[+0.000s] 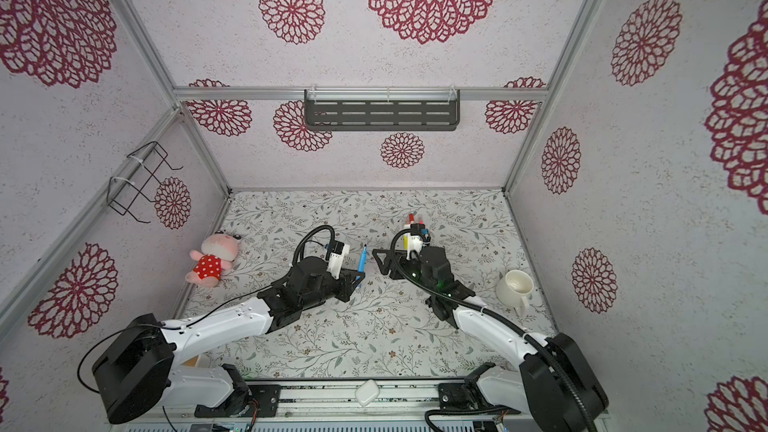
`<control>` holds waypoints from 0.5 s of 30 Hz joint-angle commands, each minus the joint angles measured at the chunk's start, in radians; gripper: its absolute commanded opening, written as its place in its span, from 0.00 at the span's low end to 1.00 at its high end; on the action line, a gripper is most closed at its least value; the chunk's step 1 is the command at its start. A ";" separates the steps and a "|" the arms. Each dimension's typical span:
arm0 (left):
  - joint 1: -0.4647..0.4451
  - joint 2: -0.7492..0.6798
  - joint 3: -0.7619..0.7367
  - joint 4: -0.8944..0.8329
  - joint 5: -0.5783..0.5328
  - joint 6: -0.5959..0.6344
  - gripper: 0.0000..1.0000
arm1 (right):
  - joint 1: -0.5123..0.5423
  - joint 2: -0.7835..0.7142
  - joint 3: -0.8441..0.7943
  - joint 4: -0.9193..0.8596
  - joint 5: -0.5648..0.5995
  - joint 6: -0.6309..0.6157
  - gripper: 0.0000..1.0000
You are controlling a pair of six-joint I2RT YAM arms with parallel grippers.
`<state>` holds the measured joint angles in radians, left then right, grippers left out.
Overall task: Insert the pens into the pen caps
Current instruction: 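Open the right gripper and move it toward the clear cap near the markers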
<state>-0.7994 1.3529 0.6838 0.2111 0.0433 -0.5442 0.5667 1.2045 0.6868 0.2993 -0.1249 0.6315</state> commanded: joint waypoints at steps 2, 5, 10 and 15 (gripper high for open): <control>0.008 -0.023 -0.024 0.010 -0.001 -0.016 0.00 | -0.066 0.056 0.138 -0.490 0.304 -0.153 0.75; 0.008 -0.021 -0.035 0.019 0.008 -0.029 0.00 | -0.134 0.108 0.153 -0.534 0.297 -0.165 0.75; 0.008 -0.029 -0.041 0.018 0.010 -0.034 0.00 | -0.242 0.212 0.160 -0.509 0.224 -0.172 0.77; 0.009 -0.040 -0.044 0.009 0.000 -0.031 0.00 | -0.307 0.337 0.197 -0.478 0.192 -0.189 0.78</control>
<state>-0.7994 1.3373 0.6514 0.2111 0.0467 -0.5705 0.2840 1.5162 0.8398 -0.1772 0.0818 0.4782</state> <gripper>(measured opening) 0.173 0.777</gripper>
